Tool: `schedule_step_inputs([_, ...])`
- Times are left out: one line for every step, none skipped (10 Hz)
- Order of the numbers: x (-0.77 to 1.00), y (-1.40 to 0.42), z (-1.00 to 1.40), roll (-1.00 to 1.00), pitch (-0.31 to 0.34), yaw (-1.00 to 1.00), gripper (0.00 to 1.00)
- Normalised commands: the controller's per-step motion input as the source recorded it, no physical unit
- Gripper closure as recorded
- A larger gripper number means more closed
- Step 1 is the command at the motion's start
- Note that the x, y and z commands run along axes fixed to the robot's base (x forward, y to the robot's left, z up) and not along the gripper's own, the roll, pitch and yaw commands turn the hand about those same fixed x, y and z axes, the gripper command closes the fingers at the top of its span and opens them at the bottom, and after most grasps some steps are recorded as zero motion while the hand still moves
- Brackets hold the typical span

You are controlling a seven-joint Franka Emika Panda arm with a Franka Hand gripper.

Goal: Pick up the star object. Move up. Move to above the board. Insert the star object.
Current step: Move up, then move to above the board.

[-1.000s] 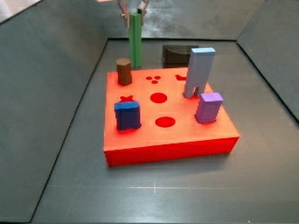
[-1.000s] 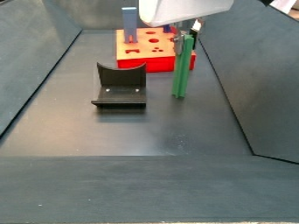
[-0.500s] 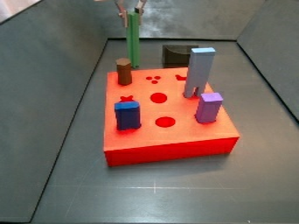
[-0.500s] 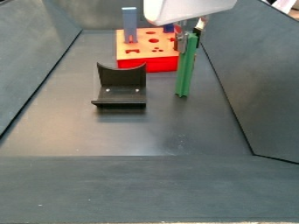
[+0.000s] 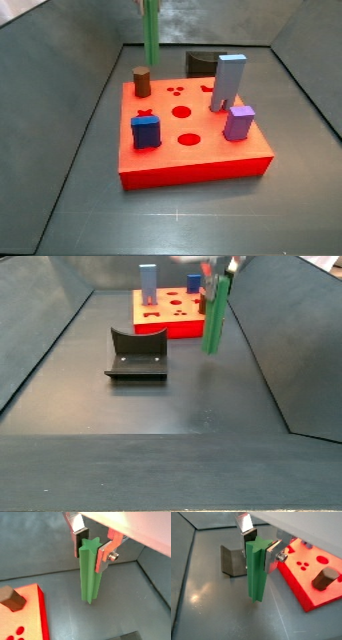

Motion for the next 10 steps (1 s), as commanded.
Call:
schedule_step_inputs([0.00, 0.02, 0.26, 0.01, 0.053, 0.00, 1.00])
schedule_step_inputs([-0.03, -0.13, 1.00, 0.41, -0.067, -0.22, 1.00])
schedule_step_inputs([-0.03, -0.14, 1.00, 0.40, -0.052, -0.21, 1.00])
schedule_step_inputs([-0.04, -0.13, 1.00, 0.34, -0.016, -0.12, 1.00])
schedule_step_inputs([-0.04, -0.12, 1.00, 0.30, -0.001, -0.07, 1.00])
schedule_step_inputs([-0.03, -0.11, 1.00, 0.22, 0.032, -0.02, 1.00])
schedule_step_inputs([-0.02, -0.10, 1.00, 0.17, 0.067, 0.01, 1.00])
schedule_step_inputs([-0.01, -0.09, 1.00, 0.14, 0.084, 0.02, 1.00])
schedule_step_inputs([0.00, -0.09, 1.00, 0.14, 0.090, 0.03, 1.00])
schedule_step_inputs([0.01, -0.06, 0.82, 0.12, 0.094, 0.04, 1.00])
